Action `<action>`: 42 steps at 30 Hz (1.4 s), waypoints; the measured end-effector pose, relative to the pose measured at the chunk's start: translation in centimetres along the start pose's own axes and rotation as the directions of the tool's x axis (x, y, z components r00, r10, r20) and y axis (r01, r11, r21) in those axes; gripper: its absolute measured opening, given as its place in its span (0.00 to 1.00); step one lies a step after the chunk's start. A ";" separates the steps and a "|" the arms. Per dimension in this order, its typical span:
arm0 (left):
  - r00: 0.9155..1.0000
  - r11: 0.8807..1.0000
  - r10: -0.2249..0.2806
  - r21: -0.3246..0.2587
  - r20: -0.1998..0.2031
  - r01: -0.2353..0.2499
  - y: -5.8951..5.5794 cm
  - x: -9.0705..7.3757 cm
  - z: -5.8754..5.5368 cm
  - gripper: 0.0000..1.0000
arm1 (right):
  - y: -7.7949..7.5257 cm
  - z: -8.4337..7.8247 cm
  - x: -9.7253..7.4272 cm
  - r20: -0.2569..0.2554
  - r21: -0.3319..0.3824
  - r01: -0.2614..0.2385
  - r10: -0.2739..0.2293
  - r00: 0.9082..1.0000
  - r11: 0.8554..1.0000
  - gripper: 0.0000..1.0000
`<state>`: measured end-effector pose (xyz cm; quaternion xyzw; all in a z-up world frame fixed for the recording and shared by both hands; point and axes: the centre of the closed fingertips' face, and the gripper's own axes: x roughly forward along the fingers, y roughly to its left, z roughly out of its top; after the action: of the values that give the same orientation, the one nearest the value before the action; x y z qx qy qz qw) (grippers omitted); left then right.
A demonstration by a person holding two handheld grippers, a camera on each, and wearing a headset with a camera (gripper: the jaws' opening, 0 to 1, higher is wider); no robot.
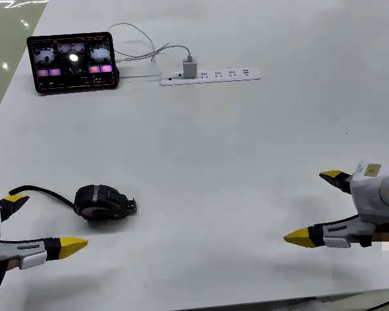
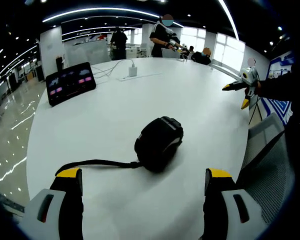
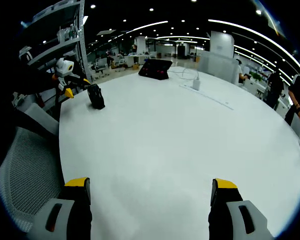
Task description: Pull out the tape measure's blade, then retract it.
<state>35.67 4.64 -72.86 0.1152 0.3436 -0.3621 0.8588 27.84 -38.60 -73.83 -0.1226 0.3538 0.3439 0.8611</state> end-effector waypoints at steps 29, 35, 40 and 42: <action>1.000 1.000 -0.018 -0.008 -0.012 0.018 -0.3 -0.9 0.1 0.99 | -0.8 -2.2 -3.3 -0.017 0.023 0.038 -0.038 0.999 0.999 0.99; 1.000 1.000 -0.027 0.012 -0.012 0.027 -0.5 -0.8 0.3 0.99 | -0.9 -2.2 -3.1 -0.016 0.022 0.033 -0.033 0.999 0.999 0.99; 1.000 0.999 -0.018 0.043 -0.014 0.019 -0.3 -0.8 0.4 0.99 | -1.0 -2.2 -3.1 -0.014 0.024 0.034 -0.033 0.999 0.999 0.99; 0.999 0.999 -0.039 0.011 -0.011 0.039 -0.6 -0.8 0.4 0.99 | -1.1 -2.2 -3.1 -0.017 0.024 0.035 -0.034 0.999 0.999 0.99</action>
<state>35.05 4.48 -71.99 0.1152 0.3485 -0.3798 0.8492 25.86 -41.93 -73.32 -0.1209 0.3629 0.3236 0.8654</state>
